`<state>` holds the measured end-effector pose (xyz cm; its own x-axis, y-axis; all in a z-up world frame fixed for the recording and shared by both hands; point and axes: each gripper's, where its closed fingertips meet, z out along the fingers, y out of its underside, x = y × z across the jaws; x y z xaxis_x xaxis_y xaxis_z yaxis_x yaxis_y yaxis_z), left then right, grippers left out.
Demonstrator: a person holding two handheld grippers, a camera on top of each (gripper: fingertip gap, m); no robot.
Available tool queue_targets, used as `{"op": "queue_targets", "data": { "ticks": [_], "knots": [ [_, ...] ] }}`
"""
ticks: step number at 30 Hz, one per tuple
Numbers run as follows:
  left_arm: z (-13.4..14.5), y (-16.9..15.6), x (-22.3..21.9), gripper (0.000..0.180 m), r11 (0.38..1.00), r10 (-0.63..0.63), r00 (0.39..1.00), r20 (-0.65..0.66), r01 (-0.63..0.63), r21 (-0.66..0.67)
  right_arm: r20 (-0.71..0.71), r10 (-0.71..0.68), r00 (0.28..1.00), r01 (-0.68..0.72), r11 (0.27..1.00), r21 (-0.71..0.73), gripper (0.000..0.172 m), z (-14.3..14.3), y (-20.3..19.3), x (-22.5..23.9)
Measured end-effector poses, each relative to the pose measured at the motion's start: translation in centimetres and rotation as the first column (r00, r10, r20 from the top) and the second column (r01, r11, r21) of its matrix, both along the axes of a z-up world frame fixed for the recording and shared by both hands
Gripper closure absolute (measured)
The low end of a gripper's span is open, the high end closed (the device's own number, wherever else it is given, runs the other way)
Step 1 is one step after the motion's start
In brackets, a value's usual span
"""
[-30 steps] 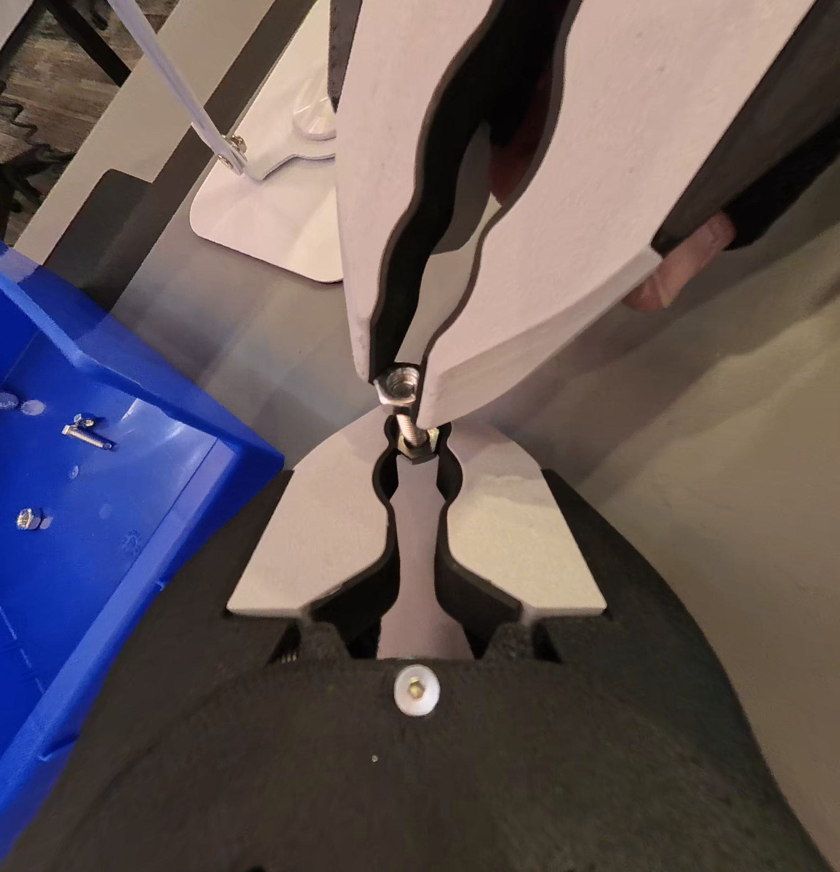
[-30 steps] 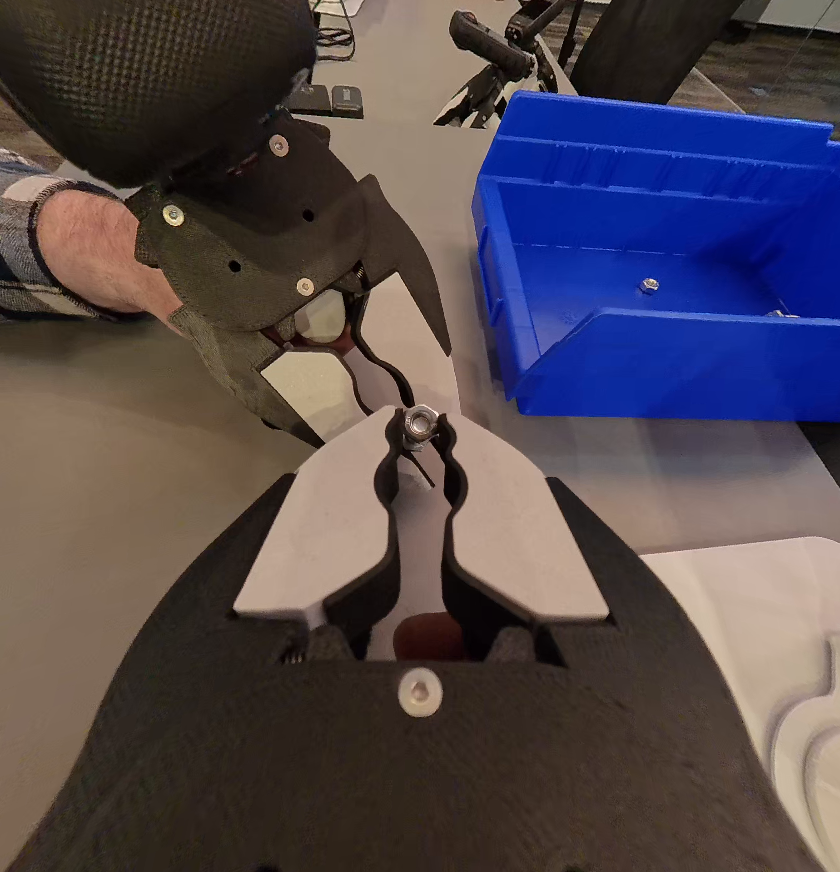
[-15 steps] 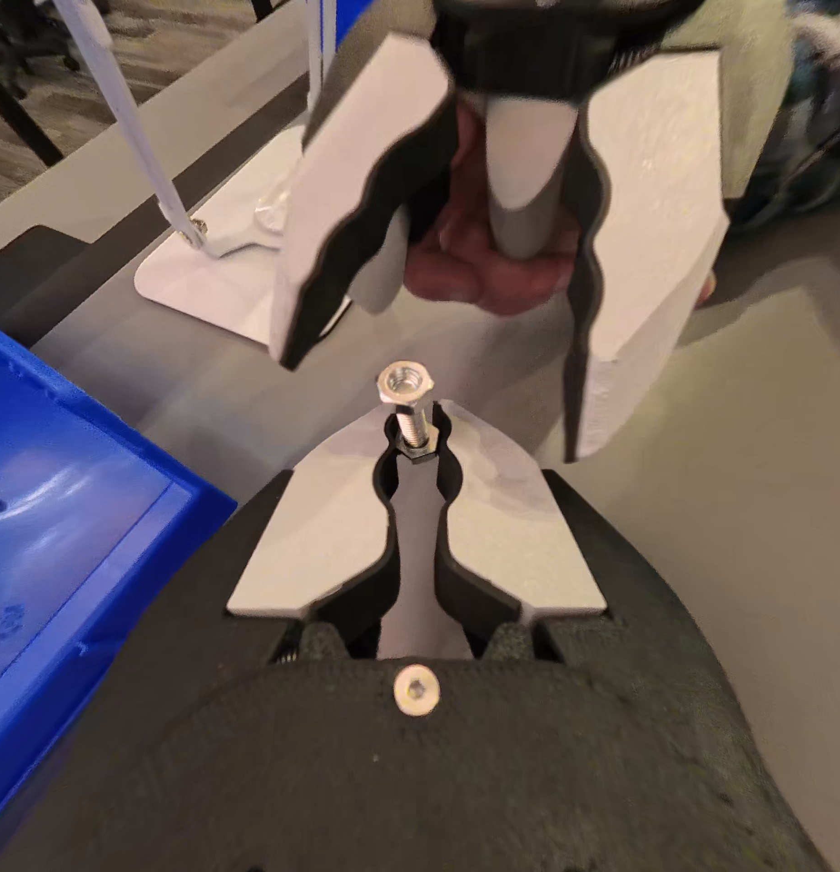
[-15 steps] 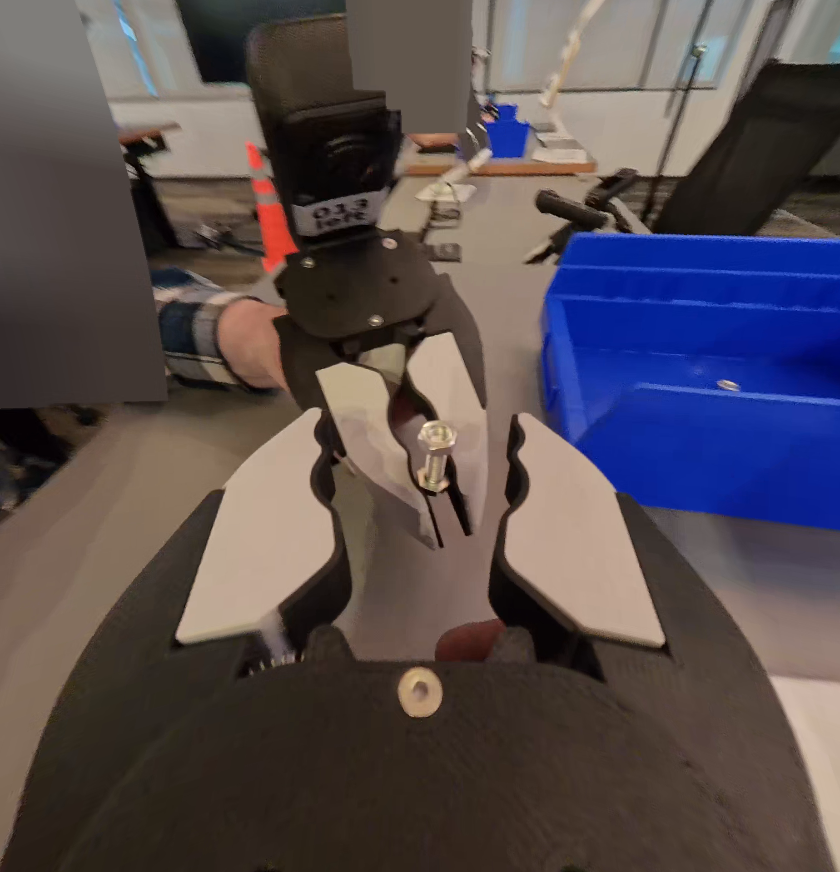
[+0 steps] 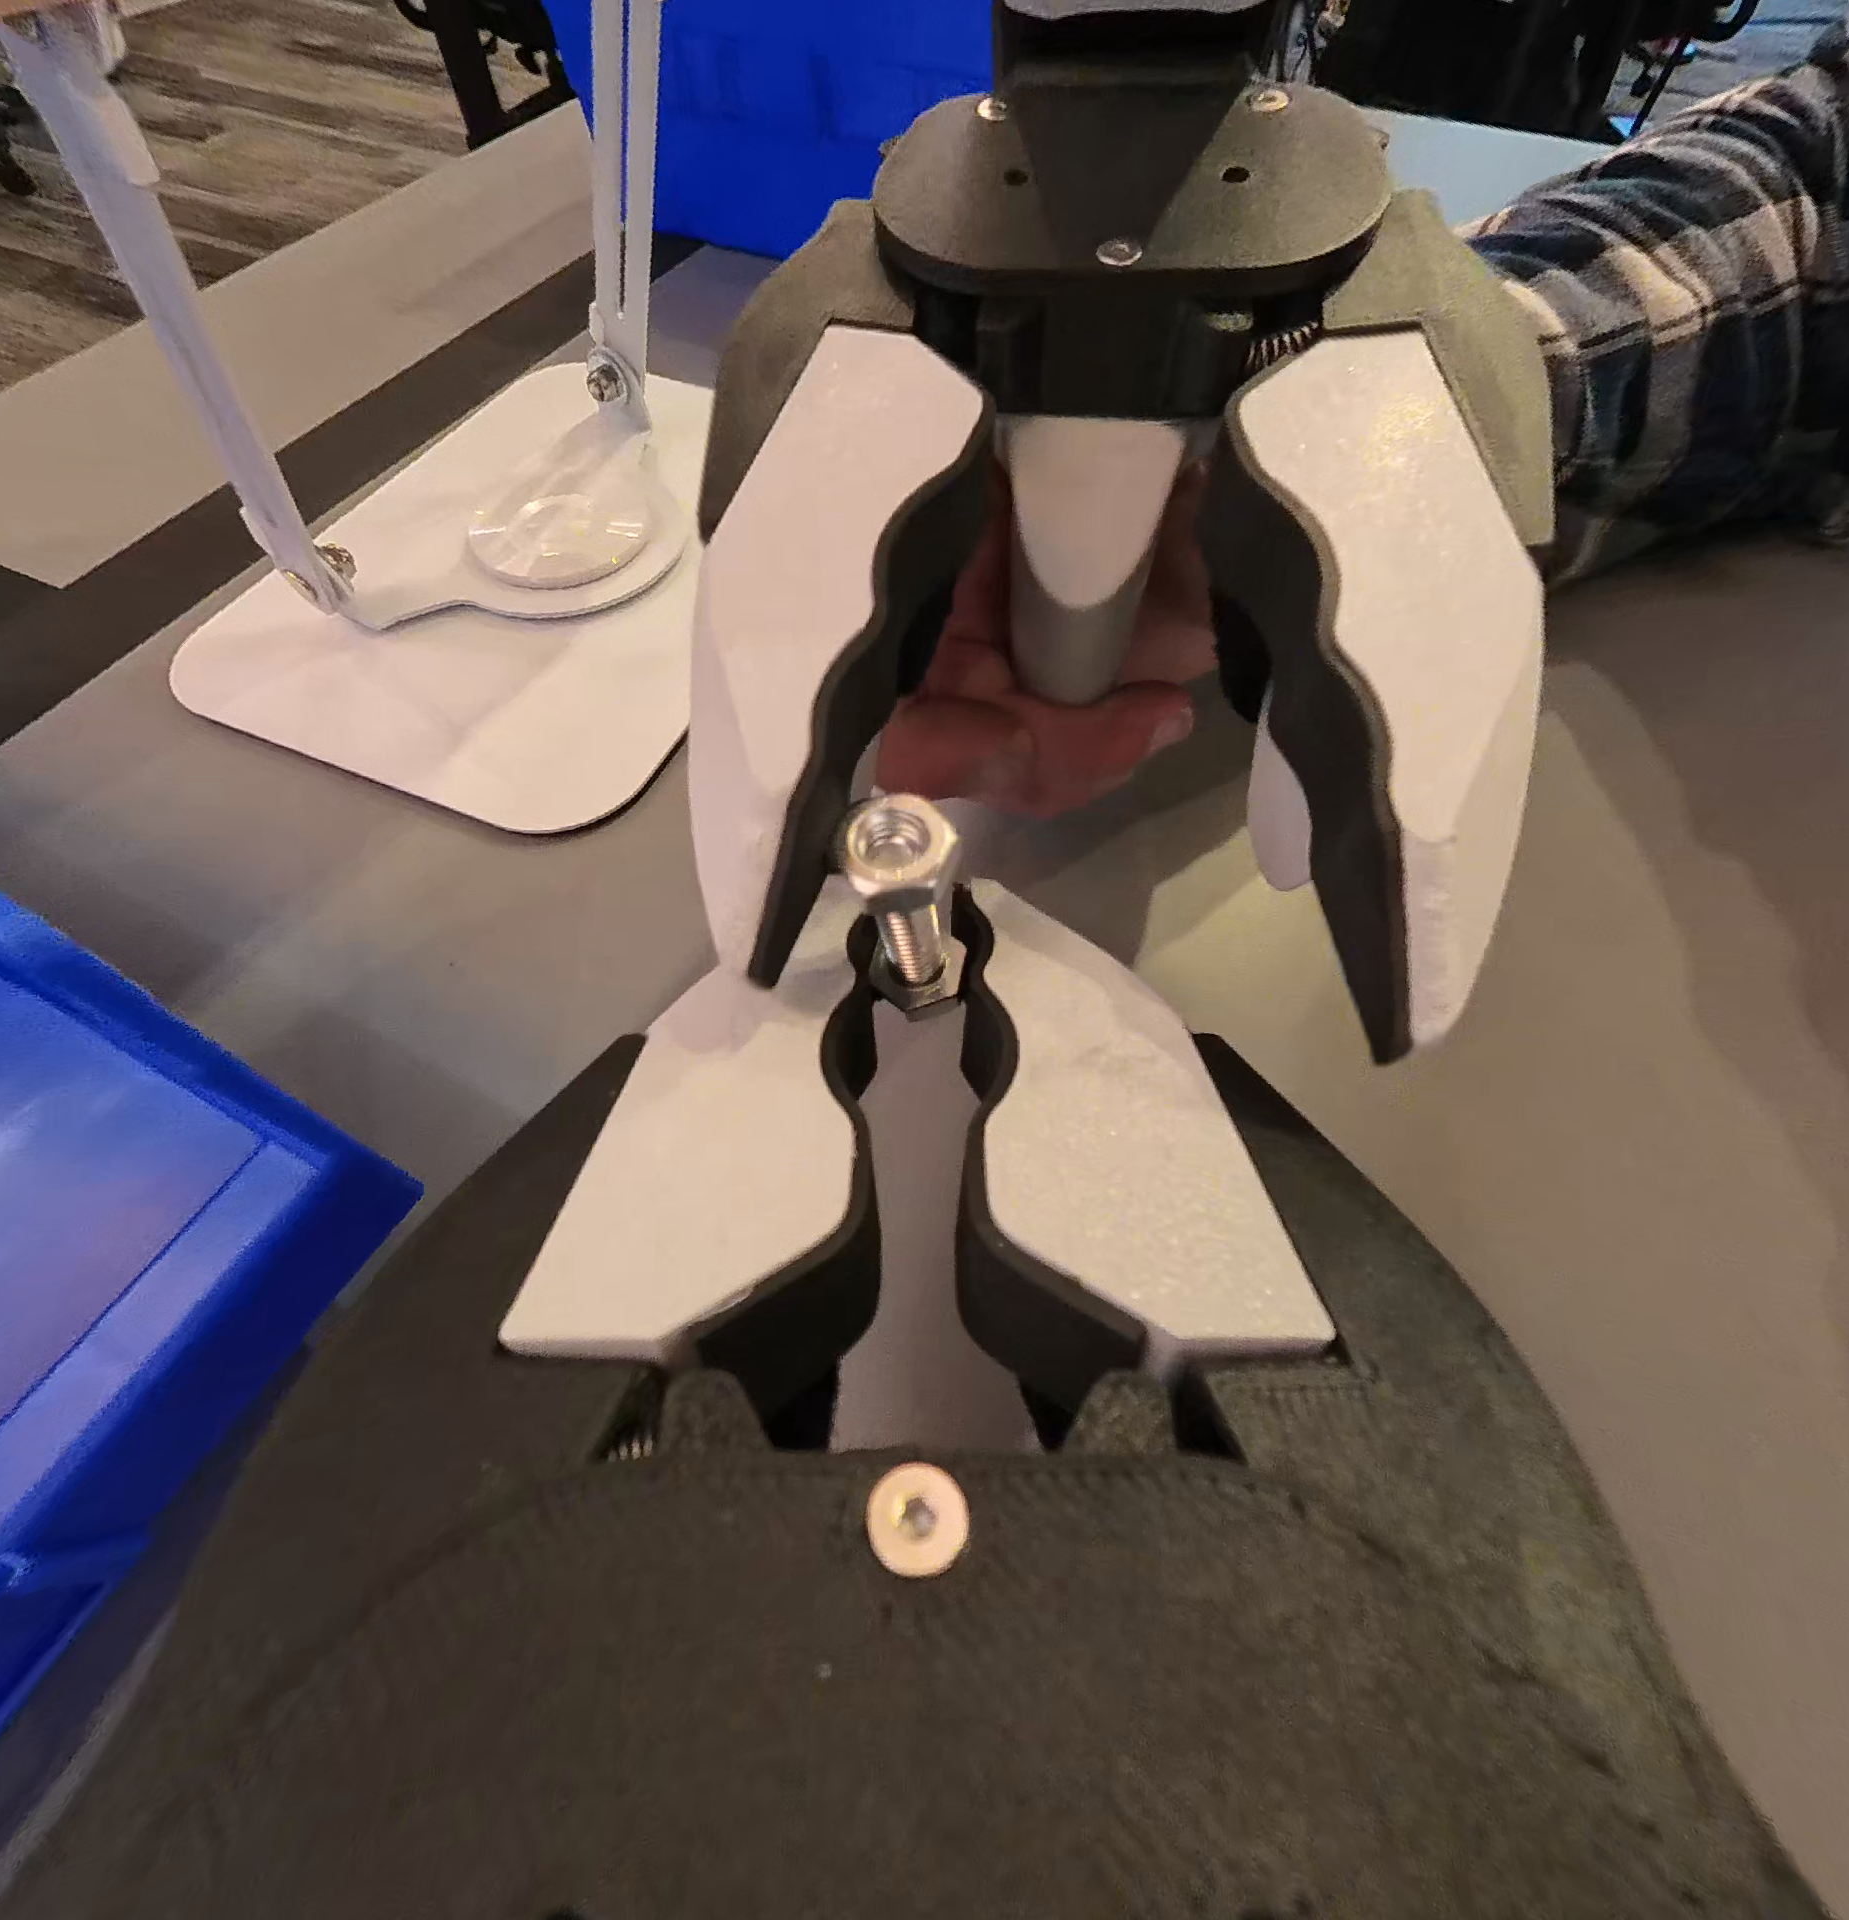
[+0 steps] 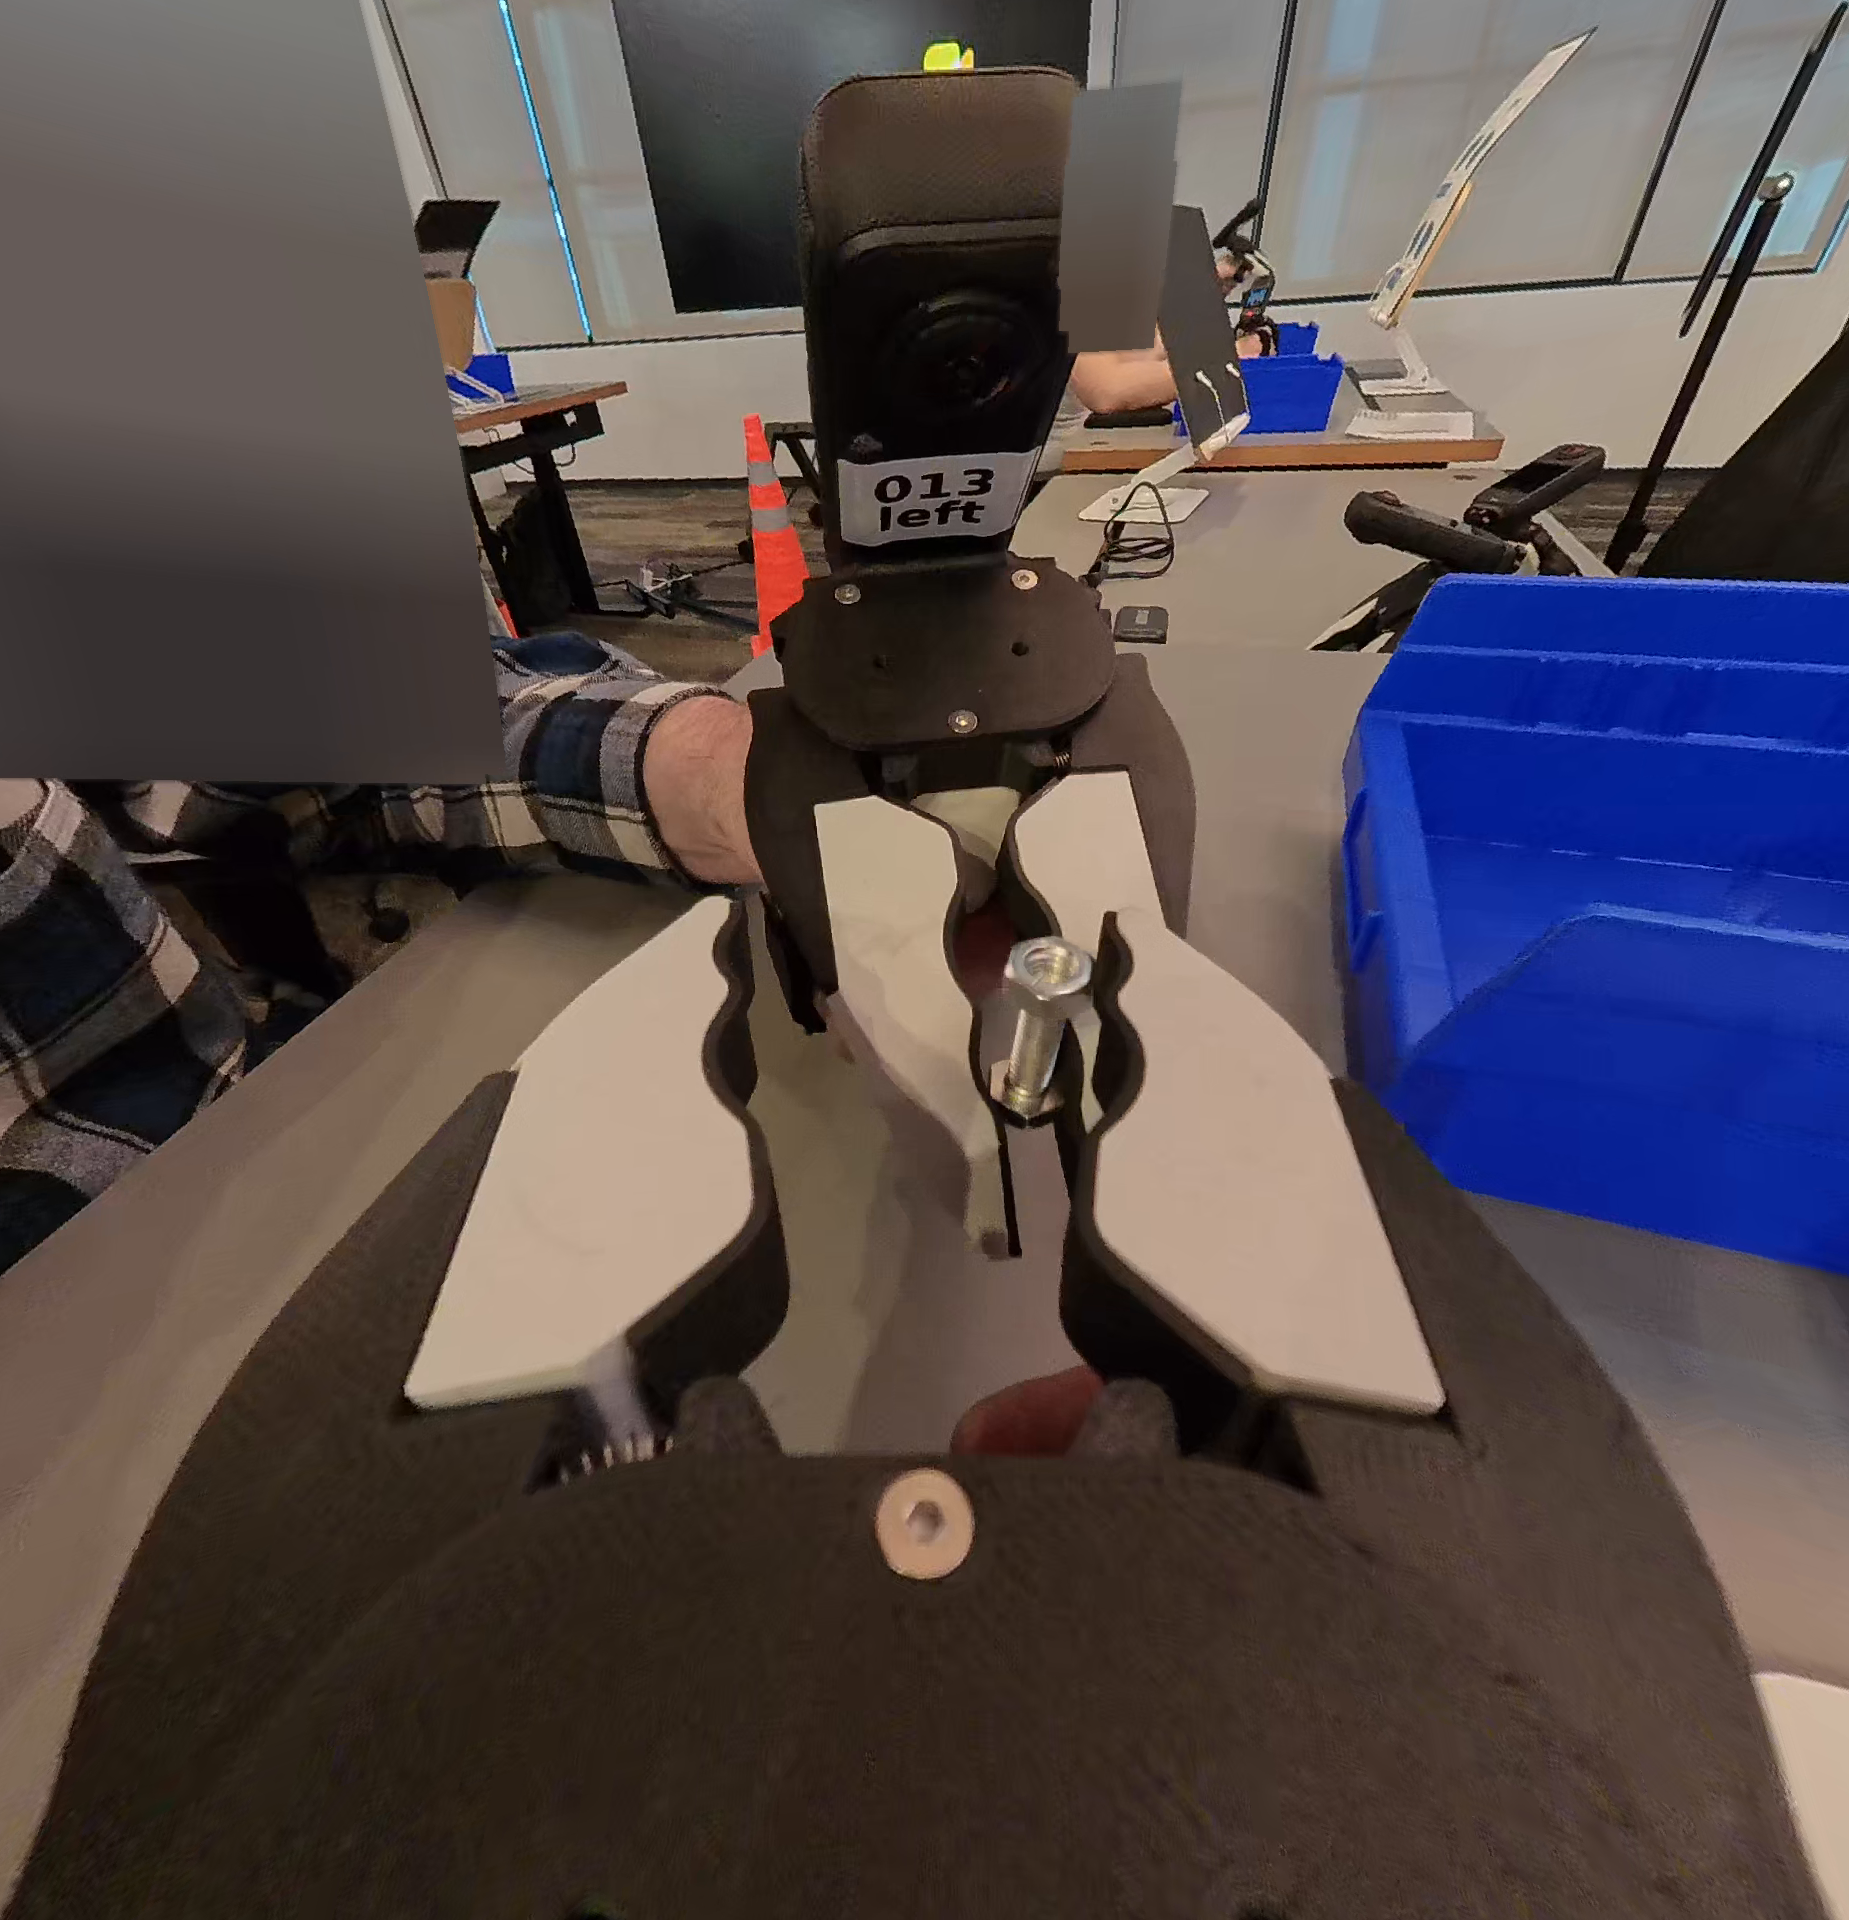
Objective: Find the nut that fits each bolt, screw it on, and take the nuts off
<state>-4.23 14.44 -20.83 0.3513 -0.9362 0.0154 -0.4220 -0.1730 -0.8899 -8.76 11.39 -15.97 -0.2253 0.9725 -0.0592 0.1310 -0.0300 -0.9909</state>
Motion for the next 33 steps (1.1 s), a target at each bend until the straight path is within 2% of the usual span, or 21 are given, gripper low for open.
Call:
{"op": "queue_targets", "data": {
  "ticks": [6, 7, 9, 10, 12, 14, 20, 25, 27, 28, 29, 30, 32, 33],
  "knots": [
    [0.3, 0.4, -0.5, 0.169, 1.000, 0.024, 0.999, 0.025, -0.023, -0.011, -0.009, -0.018, 1.000, 0.018, 1.000, -0.005, 0.107, 0.1, 0.4, 0.7],
    [0.3, 0.5, -0.7, 0.169, 1.000, 0.028, 0.999, 0.025, -0.027, -0.011, -0.009, -0.020, 1.000, 0.020, 1.000, -0.003, 0.112, 0.2, 0.5, 0.9],
    [0.8, 0.6, -0.8, 0.169, 0.999, 0.034, 0.997, 0.066, -0.032, -0.029, -0.030, 0.016, 0.999, -0.016, 1.000, 0.012, 0.150, 0.4, 0.1, 2.0],
    [0.9, 0.7, -1.0, 0.169, 0.999, 0.038, 0.997, 0.067, -0.036, -0.032, -0.031, 0.060, 0.998, -0.060, 0.998, 0.005, 0.162, 0.5, -0.5, 2.6],
    [0.7, 0.8, -1.2, 0.169, 0.999, 0.041, 0.998, 0.040, -0.041, -0.015, -0.037, 0.044, 0.998, -0.045, 0.999, -0.005, 0.158, 0.5, -0.2, 3.2],
    [0.6, 0.5, -0.8, 0.169, 0.999, 0.025, 0.999, 0.043, -0.024, -0.024, -0.057, -0.021, 0.998, 0.020, 1.000, -0.019, 0.133, 0.8, 0.8, 3.1],
    [0.1, -0.2, 0.3, 0.169, 1.000, -0.008, 1.000, 0.002, 0.008, -0.006, -0.034, -0.023, 0.999, 0.022, 0.999, -0.027, 0.098, 0.0, 0.4, 1.3],
    [0.1, -0.1, 0.3, 0.169, 1.000, -0.006, 1.000, 0.006, 0.006, -0.013, -0.027, 0.011, 1.000, -0.011, 1.000, -0.008, 0.098, -0.2, -0.5, 1.0],
    [0.2, 0.1, 0.1, 0.169, 1.000, 0.009, 1.000, 0.006, -0.009, -0.006, -0.046, 0.011, 0.999, -0.012, 1.000, -0.013, 0.112, 0.2, -0.3, 1.8],
    [0.3, 0.3, -0.1, 0.169, 1.000, 0.022, 1.000, 0.008, -0.022, -0.009, -0.071, 0.073, 0.995, -0.075, 0.997, -0.016, 0.150, 0.6, -0.8, 2.7],
    [0.4, 0.4, -0.3, 0.169, 0.999, 0.027, 0.999, 0.019, -0.026, -0.019, -0.112, 0.131, 0.985, -0.135, 0.990, -0.029, 0.163, 1.3, -1.4, 3.6],
    [0.6, 0.5, -0.5, 0.169, 1.000, 0.020, 0.999, 0.033, -0.019, -0.023, -0.150, 0.118, 0.982, -0.127, 0.991, -0.051, 0.157, 1.8, -1.0, 4.0],
    [0.3, 0.6, -0.6, 0.169, 1.000, 0.021, 1.000, 0.020, -0.021, -0.022, -0.163, 0.031, 0.986, -0.045, 0.996, -0.083, 0.132, 2.0, 0.6, 3.8],
    [0.2, 0.4, -0.4, 0.169, 1.000, 0.013, 1.000, 0.014, -0.013, -0.026, -0.149, 0.011, 0.989, -0.023, 0.997, -0.078, 0.129, 1.8, 0.8, 3.5]
  ]
}}
